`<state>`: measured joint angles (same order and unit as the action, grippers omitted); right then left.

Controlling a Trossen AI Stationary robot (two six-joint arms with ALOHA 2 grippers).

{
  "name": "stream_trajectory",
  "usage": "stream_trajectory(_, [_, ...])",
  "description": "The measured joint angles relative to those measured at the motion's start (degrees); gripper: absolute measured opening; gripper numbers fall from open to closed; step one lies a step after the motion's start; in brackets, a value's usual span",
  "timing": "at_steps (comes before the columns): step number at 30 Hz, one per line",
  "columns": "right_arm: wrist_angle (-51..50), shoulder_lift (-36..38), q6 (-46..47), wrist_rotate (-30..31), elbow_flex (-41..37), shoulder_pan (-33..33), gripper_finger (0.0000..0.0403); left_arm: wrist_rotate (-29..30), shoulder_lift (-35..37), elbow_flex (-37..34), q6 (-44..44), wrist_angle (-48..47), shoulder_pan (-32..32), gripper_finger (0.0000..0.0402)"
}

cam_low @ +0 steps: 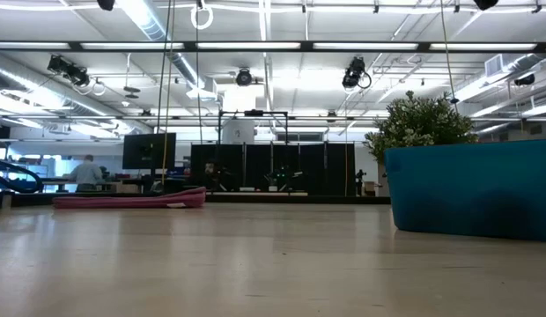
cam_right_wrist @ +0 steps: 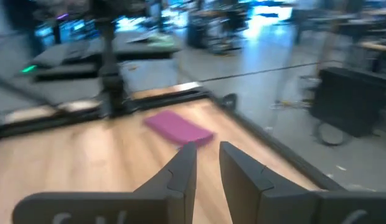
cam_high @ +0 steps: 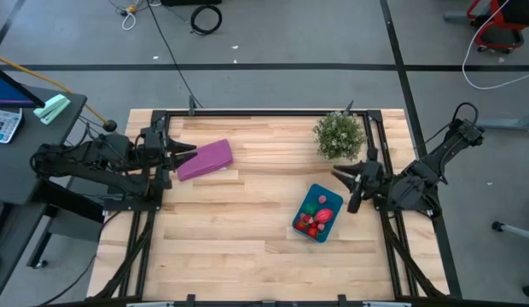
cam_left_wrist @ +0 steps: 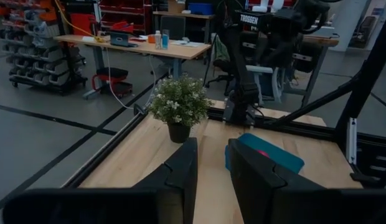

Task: Pick and placing Produce into tupperware
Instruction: Return to Home Position

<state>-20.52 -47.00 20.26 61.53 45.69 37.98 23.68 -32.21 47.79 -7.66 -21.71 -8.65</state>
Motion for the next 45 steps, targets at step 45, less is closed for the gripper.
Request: stream_trajectory(45, [37.3, 8.5, -15.6, -65.9, -21.2, -27.4, 0.0077, -29.3, 16.2, -15.5, -2.3, 15.0, -3.6, 0.0094])
